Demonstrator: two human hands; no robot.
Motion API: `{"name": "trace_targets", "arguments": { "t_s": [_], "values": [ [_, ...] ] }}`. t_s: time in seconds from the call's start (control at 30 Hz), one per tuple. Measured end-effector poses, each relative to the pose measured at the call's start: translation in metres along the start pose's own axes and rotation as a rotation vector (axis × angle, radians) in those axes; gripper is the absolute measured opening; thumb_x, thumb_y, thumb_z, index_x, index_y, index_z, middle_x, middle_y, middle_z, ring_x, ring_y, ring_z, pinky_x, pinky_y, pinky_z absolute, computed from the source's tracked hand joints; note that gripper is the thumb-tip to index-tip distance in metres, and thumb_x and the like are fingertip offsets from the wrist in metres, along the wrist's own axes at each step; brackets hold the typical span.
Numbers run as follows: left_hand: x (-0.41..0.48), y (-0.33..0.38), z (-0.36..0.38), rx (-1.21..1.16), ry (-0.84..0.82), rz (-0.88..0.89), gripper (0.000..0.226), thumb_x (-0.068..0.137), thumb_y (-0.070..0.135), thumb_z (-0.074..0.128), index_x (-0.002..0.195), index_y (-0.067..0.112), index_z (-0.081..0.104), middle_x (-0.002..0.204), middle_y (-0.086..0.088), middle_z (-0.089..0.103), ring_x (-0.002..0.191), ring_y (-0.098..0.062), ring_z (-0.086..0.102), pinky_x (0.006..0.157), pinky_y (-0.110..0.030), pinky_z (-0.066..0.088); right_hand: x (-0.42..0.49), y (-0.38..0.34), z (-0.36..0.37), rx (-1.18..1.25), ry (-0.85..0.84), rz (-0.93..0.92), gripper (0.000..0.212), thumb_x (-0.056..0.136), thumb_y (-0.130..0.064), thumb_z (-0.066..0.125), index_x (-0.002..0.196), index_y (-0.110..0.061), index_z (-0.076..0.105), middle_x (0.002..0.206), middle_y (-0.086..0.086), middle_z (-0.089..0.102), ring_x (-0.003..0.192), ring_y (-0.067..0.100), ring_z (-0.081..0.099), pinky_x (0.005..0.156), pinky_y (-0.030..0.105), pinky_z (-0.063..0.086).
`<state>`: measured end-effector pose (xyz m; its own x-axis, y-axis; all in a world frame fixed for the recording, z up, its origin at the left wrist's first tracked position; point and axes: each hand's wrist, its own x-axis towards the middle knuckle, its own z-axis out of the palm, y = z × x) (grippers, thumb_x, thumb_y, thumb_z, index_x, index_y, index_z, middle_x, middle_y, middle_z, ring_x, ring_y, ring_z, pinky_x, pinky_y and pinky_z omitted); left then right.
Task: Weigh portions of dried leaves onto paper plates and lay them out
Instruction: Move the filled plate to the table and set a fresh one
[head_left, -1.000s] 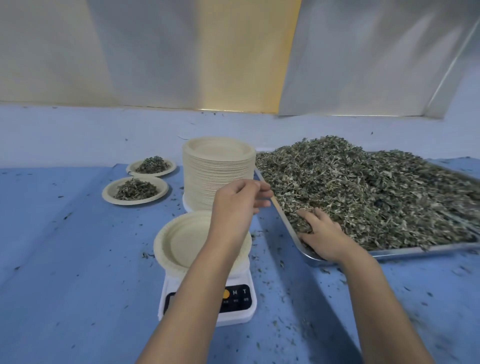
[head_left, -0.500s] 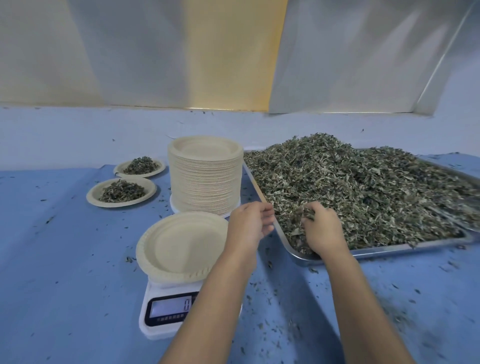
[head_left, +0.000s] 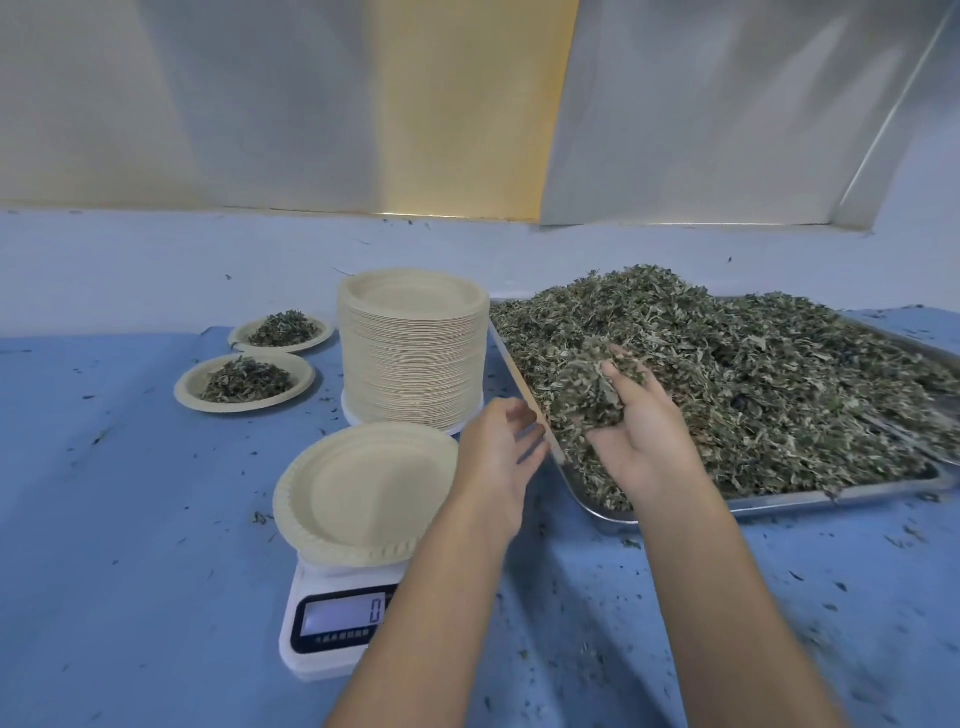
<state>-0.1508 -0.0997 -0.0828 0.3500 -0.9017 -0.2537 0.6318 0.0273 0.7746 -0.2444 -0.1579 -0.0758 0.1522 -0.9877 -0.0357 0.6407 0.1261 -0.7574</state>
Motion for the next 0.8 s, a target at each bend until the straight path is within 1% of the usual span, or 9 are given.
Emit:
{"name": "trace_targets", "arguments": {
  "t_s": [0.1,0.23,0.4,0.5,0.6,0.63,0.67,0.73,0.8],
  "values": [
    [-0.003,0.016,-0.012,-0.029,0.014,0.036,0.019,0.097,0.011,0.040,0.083,0.007,0.052,0.081,-0.007,0.057,0.073,-0.019,0.056,0.060,-0.026,0.041,-0.007,0.014,0.020,0.064,-0.149,0.103,0.023,0.097,-0.003,0.047,0.115,-0.011,0.058,0.095,0.014,0.071,0.086,0.024,0.068,0.087,0.044,0.052],
    [-0.007,0.040,-0.039,-0.035,0.055,0.063,0.019,0.097,0.017,0.040,0.084,0.008,0.052,0.078,-0.007,0.056,0.069,-0.020,0.052,0.061,-0.028,0.041,-0.018,0.035,0.041,0.015,-0.306,0.193,0.027,0.096,-0.004,0.048,0.120,-0.008,0.059,0.113,0.021,0.068,0.107,0.033,0.064,0.099,0.052,0.046],
    [-0.011,0.064,-0.076,-0.027,0.107,0.088,0.020,0.098,0.026,0.042,0.090,0.009,0.052,0.078,-0.006,0.056,0.069,-0.018,0.053,0.063,-0.029,0.042,-0.029,0.058,0.064,-0.106,-0.441,0.211,0.029,0.095,0.000,0.049,0.119,-0.010,0.060,0.118,0.018,0.066,0.109,0.030,0.063,0.098,0.048,0.048],
    [-0.012,0.074,-0.092,0.007,0.127,0.105,0.022,0.098,0.026,0.043,0.101,0.007,0.054,0.077,-0.006,0.058,0.067,-0.019,0.054,0.062,-0.030,0.044,-0.035,0.067,0.075,-0.277,-0.525,0.188,0.028,0.094,0.002,0.049,0.113,-0.013,0.062,0.118,0.019,0.066,0.103,0.029,0.064,0.101,0.049,0.046],
    [-0.013,0.079,-0.100,0.048,0.124,0.099,0.027,0.097,0.030,0.042,0.105,0.008,0.055,0.077,-0.005,0.061,0.066,-0.018,0.056,0.058,-0.029,0.046,-0.040,0.072,0.078,-0.604,-0.581,0.053,0.030,0.094,-0.001,0.053,0.112,-0.023,0.061,0.120,0.015,0.064,0.101,0.026,0.065,0.095,0.044,0.051],
    [-0.012,0.079,-0.102,0.057,0.127,0.094,0.028,0.097,0.032,0.042,0.104,0.009,0.056,0.077,-0.005,0.061,0.064,-0.018,0.056,0.056,-0.029,0.045,-0.042,0.073,0.077,-0.704,-0.602,-0.005,0.033,0.094,-0.003,0.054,0.115,-0.028,0.057,0.122,0.008,0.063,0.103,0.019,0.065,0.093,0.037,0.052],
    [-0.012,0.080,-0.103,0.062,0.130,0.090,0.029,0.097,0.034,0.043,0.103,0.009,0.055,0.076,-0.005,0.061,0.061,-0.017,0.057,0.052,-0.028,0.044,-0.043,0.074,0.076,-0.772,-0.626,-0.062,0.036,0.093,-0.004,0.055,0.118,-0.031,0.053,0.123,-0.003,0.059,0.103,0.005,0.062,0.087,0.024,0.053],
    [-0.012,0.080,-0.103,0.059,0.127,0.091,0.030,0.096,0.038,0.044,0.100,0.010,0.055,0.073,-0.004,0.061,0.050,-0.014,0.058,0.045,-0.023,0.043,-0.044,0.073,0.074,-0.843,-0.674,-0.140,0.044,0.093,-0.003,0.056,0.124,-0.031,0.041,0.120,-0.024,0.044,0.089,-0.026,0.050,0.071,0.000,0.043],
    [-0.013,0.080,-0.103,0.069,0.115,0.097,0.030,0.095,0.041,0.046,0.103,0.013,0.055,0.070,-0.003,0.064,0.044,-0.013,0.061,0.043,-0.020,0.044,-0.043,0.074,0.071,-0.885,-0.713,-0.162,0.052,0.093,0.000,0.055,0.130,-0.028,0.031,0.117,-0.026,0.036,0.081,-0.036,0.041,0.066,-0.005,0.038]
  ]
}}
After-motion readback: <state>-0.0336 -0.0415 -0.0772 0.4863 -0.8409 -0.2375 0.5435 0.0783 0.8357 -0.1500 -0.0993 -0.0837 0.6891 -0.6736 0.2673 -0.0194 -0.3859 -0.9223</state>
